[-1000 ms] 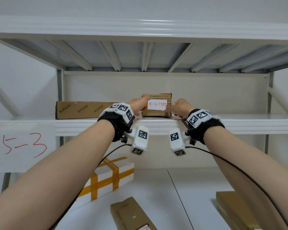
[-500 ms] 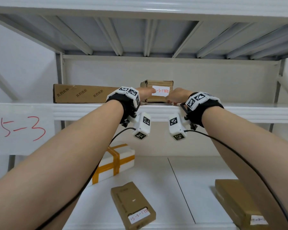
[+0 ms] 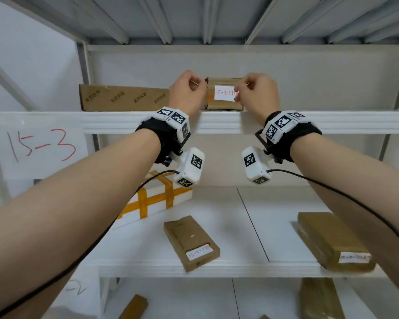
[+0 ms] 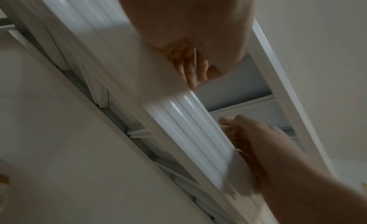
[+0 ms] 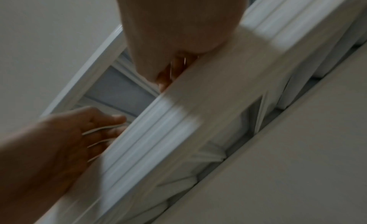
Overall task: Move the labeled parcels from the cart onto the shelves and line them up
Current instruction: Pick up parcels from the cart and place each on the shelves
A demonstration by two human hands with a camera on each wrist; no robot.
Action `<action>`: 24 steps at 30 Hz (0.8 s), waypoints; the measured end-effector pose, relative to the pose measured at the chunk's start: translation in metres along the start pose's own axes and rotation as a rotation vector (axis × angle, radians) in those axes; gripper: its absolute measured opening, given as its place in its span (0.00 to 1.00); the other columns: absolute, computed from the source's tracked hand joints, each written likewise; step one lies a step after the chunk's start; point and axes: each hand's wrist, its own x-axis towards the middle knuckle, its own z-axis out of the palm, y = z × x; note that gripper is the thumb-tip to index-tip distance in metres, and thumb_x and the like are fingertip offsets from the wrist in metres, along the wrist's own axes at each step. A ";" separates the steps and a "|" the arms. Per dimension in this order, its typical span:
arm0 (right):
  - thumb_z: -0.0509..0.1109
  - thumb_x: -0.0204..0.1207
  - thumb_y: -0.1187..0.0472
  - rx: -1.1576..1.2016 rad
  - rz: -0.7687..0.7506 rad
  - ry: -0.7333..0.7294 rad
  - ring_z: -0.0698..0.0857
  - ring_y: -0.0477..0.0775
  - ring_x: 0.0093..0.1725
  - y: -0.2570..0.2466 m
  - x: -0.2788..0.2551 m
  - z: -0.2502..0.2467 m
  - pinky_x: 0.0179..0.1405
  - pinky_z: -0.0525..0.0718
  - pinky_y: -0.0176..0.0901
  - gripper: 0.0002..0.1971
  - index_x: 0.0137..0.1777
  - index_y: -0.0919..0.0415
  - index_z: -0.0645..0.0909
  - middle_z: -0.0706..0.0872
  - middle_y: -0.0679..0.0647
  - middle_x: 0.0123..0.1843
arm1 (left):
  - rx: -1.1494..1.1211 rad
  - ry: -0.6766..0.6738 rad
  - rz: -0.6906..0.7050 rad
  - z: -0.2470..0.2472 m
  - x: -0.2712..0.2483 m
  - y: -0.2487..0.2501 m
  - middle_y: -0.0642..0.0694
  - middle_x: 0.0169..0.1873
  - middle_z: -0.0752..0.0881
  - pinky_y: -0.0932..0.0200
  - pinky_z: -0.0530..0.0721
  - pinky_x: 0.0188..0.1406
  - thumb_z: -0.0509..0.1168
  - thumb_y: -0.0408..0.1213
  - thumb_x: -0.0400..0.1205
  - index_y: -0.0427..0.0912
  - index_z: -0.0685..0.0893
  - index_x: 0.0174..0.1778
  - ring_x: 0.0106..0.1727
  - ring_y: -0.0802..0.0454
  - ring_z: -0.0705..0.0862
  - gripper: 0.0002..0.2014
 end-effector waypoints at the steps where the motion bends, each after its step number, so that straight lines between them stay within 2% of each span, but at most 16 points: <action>1: 0.61 0.74 0.55 0.035 -0.032 0.076 0.91 0.53 0.41 -0.004 -0.009 0.001 0.47 0.89 0.55 0.13 0.43 0.57 0.87 0.92 0.51 0.34 | -0.026 0.023 0.019 -0.002 -0.005 0.003 0.46 0.41 0.88 0.44 0.88 0.51 0.62 0.45 0.77 0.46 0.81 0.44 0.46 0.45 0.89 0.08; 3: 0.60 0.74 0.56 0.119 -0.102 0.231 0.87 0.51 0.37 -0.012 -0.035 0.010 0.42 0.86 0.53 0.10 0.37 0.53 0.82 0.89 0.48 0.34 | -0.093 0.092 0.053 -0.006 -0.018 0.003 0.48 0.37 0.86 0.45 0.88 0.48 0.62 0.43 0.75 0.46 0.79 0.41 0.42 0.45 0.88 0.05; 4: 0.60 0.76 0.58 0.159 -0.125 0.286 0.83 0.50 0.35 -0.016 -0.051 0.019 0.38 0.83 0.51 0.10 0.34 0.48 0.77 0.85 0.45 0.32 | -0.120 0.131 0.066 -0.007 -0.026 0.001 0.50 0.34 0.83 0.49 0.88 0.46 0.62 0.42 0.76 0.46 0.78 0.41 0.39 0.48 0.86 0.04; 6: 0.61 0.77 0.61 0.228 -0.177 0.346 0.77 0.47 0.31 -0.030 -0.081 0.037 0.33 0.78 0.50 0.14 0.33 0.43 0.70 0.77 0.41 0.29 | -0.128 0.203 0.109 -0.008 -0.045 0.001 0.55 0.30 0.78 0.62 0.81 0.38 0.62 0.38 0.77 0.44 0.76 0.40 0.31 0.61 0.77 0.03; 7: 0.61 0.77 0.63 0.270 -0.205 0.330 0.74 0.45 0.30 -0.034 -0.096 0.048 0.31 0.76 0.50 0.13 0.34 0.44 0.71 0.75 0.40 0.28 | -0.127 0.218 0.125 -0.009 -0.057 -0.002 0.56 0.28 0.76 0.64 0.77 0.35 0.62 0.37 0.77 0.44 0.75 0.39 0.29 0.65 0.73 0.03; 10: 0.62 0.77 0.66 0.323 -0.224 0.266 0.72 0.45 0.29 -0.038 -0.132 0.081 0.30 0.73 0.49 0.10 0.35 0.54 0.75 0.73 0.41 0.27 | -0.117 0.213 0.112 -0.015 -0.090 -0.017 0.51 0.28 0.77 0.59 0.76 0.34 0.60 0.34 0.79 0.43 0.74 0.38 0.29 0.61 0.72 0.04; 14: 0.64 0.77 0.65 0.287 -0.122 0.152 0.69 0.44 0.26 -0.026 -0.178 0.125 0.29 0.70 0.47 0.12 0.33 0.54 0.75 0.72 0.42 0.24 | -0.020 0.174 0.005 -0.041 -0.130 -0.069 0.55 0.26 0.75 0.56 0.76 0.33 0.60 0.34 0.80 0.48 0.74 0.36 0.29 0.59 0.72 0.07; 16: 0.64 0.76 0.65 0.281 -0.121 0.113 0.72 0.47 0.27 -0.017 -0.203 0.146 0.31 0.72 0.48 0.11 0.32 0.61 0.77 0.75 0.48 0.25 | 0.027 0.141 -0.038 -0.055 -0.153 -0.100 0.54 0.28 0.76 0.52 0.78 0.36 0.60 0.35 0.81 0.49 0.75 0.37 0.31 0.59 0.72 0.07; 18: 0.63 0.75 0.66 0.291 -0.116 0.040 0.72 0.47 0.28 -0.013 -0.230 0.170 0.31 0.72 0.48 0.09 0.33 0.66 0.79 0.75 0.50 0.26 | 0.052 0.100 -0.061 -0.071 -0.178 -0.130 0.55 0.27 0.75 0.53 0.76 0.35 0.59 0.35 0.81 0.45 0.76 0.39 0.29 0.60 0.71 0.05; 22: 0.63 0.74 0.66 0.298 -0.050 -0.150 0.70 0.45 0.28 -0.010 -0.286 0.214 0.30 0.72 0.49 0.09 0.32 0.60 0.77 0.74 0.46 0.26 | 0.085 0.059 -0.139 -0.106 -0.226 -0.185 0.57 0.24 0.73 0.65 0.69 0.29 0.58 0.32 0.81 0.42 0.76 0.40 0.26 0.63 0.70 0.05; 24: 0.63 0.75 0.65 0.284 -0.009 -0.250 0.70 0.45 0.28 -0.013 -0.320 0.239 0.29 0.71 0.47 0.10 0.33 0.56 0.76 0.74 0.48 0.26 | 0.110 0.053 -0.220 -0.127 -0.254 -0.216 0.57 0.23 0.72 0.62 0.69 0.30 0.57 0.32 0.81 0.41 0.77 0.40 0.26 0.61 0.68 0.05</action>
